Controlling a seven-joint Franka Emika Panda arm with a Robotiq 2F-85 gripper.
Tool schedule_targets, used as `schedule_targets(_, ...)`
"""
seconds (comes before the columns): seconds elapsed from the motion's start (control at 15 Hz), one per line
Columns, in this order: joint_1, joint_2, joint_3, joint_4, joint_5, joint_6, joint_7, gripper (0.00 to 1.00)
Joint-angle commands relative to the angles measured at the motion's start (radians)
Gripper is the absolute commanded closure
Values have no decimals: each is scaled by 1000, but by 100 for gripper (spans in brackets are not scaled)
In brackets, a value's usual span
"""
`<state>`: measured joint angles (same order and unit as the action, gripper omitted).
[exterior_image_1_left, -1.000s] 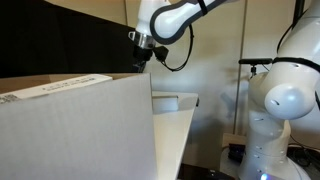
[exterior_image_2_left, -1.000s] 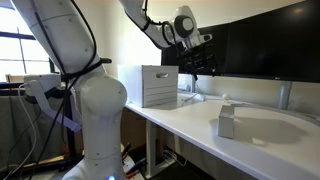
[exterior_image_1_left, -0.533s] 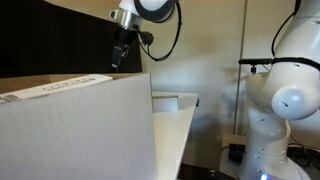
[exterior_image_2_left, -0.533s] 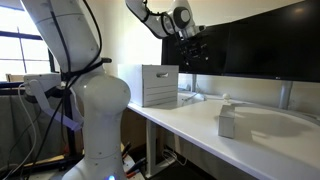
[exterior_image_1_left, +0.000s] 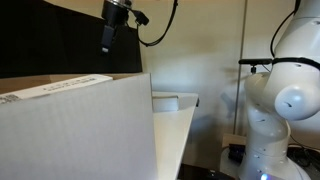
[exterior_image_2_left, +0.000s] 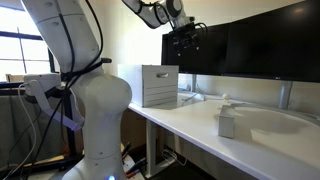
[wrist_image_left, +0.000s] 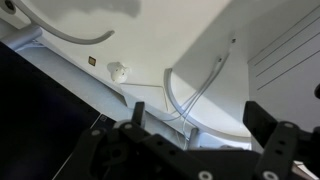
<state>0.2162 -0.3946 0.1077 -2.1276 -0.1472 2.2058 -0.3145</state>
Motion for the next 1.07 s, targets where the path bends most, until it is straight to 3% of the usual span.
schedule_targets(0.0, 18, 13, 30, 77, -14, -104, -77, 0)
schedule_targets(0.4, 124, -15, 10, 164, 131, -298, -303, 0)
schedule_targets(0.53, 118, -41, -12, 203, 148, -308, -344, 0)
schedule_targets(0.6, 106, -12, 26, 180, 116, -281, -273, 0)
schedule_targets(1.0, 101, -25, -8, 216, 124, -308, -344, 0)
